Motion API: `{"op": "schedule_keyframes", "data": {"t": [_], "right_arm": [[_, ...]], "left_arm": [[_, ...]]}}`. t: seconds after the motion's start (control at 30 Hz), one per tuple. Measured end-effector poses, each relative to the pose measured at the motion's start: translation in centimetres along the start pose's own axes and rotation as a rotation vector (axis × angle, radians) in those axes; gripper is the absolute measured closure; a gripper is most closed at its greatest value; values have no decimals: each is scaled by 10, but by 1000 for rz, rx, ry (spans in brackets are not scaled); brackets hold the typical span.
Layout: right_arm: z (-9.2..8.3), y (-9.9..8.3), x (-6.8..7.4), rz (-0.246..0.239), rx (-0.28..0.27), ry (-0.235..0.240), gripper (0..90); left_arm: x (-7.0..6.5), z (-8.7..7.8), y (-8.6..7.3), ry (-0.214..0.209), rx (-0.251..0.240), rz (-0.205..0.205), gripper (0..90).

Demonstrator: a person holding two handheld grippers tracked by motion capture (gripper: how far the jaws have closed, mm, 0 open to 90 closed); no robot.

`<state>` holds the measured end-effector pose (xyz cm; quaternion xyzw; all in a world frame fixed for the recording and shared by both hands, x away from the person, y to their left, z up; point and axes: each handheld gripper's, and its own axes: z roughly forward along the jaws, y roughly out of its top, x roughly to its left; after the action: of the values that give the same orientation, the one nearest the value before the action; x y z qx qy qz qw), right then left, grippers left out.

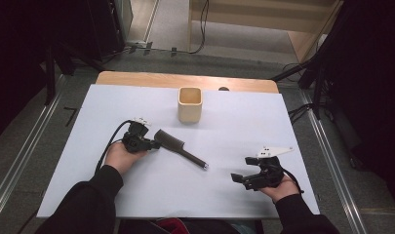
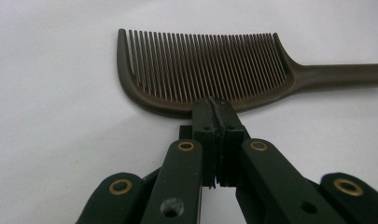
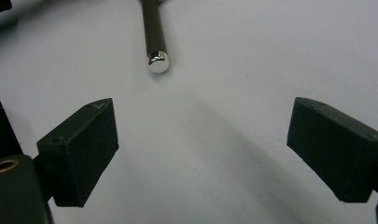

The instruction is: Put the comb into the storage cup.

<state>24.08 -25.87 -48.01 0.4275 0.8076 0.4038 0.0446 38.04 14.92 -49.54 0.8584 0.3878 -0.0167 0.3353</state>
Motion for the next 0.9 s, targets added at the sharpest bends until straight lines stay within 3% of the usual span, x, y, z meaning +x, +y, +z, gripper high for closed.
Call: {"op": "schedule_keyframes", "data": {"t": [0.43, 0.47, 0.57, 0.77, 0.9], "right_arm": [[0, 0, 0, -1, 3, 1, 73], [0, 0, 0, -2, 2, 1, 73], [-1, 0, 0, -4, 1, 1, 72], [-1, 0, 0, 1, -5, 0, 73], [-1, 0, 0, -2, -5, 1, 73]], "left_arm": [[1, 0, 1, -10, -2, -12, 871], [1, -2, 1, 3, 2, -18, 869], [0, -7, 1, -11, -21, -25, 828], [-5, -31, 0, -55, -94, -36, 752], [-11, -43, -4, -78, -114, -40, 657]]}}
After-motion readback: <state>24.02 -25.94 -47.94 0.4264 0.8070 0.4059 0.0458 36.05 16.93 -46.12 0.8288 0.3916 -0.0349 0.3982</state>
